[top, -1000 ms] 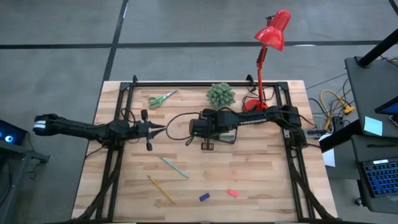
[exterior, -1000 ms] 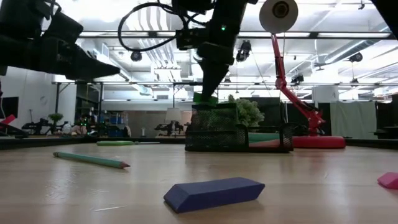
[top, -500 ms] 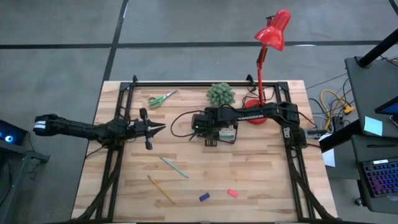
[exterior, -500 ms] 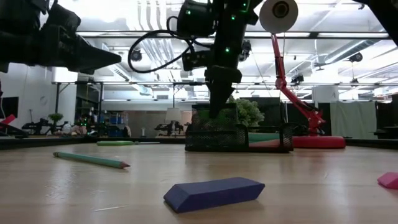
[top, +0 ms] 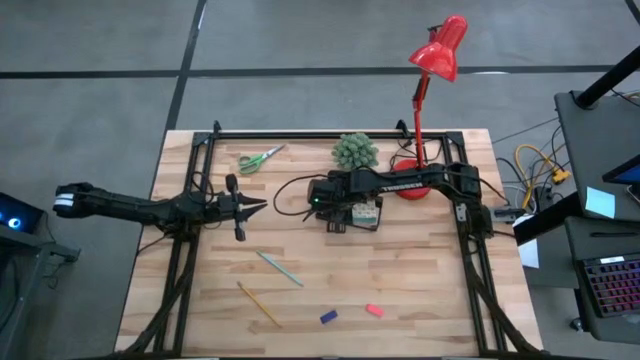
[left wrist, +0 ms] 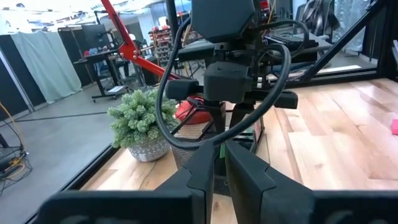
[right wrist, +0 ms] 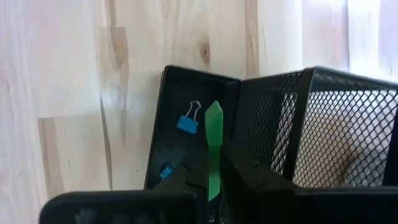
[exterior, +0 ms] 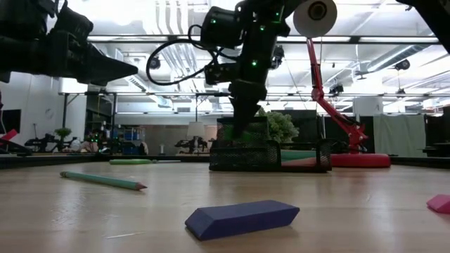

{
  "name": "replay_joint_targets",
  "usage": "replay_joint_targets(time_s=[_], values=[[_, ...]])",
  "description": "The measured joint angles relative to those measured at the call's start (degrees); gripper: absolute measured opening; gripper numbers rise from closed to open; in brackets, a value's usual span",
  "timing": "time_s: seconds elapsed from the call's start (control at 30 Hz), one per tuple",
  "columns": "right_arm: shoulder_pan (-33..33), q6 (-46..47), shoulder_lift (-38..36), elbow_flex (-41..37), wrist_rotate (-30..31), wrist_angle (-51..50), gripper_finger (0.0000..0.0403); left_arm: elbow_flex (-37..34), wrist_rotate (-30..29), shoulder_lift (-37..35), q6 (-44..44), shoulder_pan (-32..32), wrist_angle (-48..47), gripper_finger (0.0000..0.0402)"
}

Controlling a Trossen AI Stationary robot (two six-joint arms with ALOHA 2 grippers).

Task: Pick and place office supplies into organizer
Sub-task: Put the green eraser into the black desk organizer

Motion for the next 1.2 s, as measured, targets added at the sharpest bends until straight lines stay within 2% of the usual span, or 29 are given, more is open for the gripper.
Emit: replay_joint_targets(time_s=[0.4, 0.67, 0.87, 1.2], values=[[0.02, 1.94, 0.02, 0.0, -0.02, 0.28, 0.0079, 0.11, 0.01, 0.13, 0.33, 0.0, -0.06, 0.0026], [0.04, 2.01, 0.02, 0.0, -0.07, 0.41, 0.0096, 0.26, 0.01, 0.13, 0.33, 0.0, -0.06, 0.0026], [0.02, 4.85, 0.02, 0.0, -2.53, 0.4, 0.0105, 0.26, 0.01, 0.12, 0.33, 0.0, -0.07, 0.0026], [0.05, 8.02, 0.04, 0.0, -2.73, -0.18, 0.0136, 0.24, 0.01, 0.24, 0.31, 0.0, -0.12, 0.0026]])
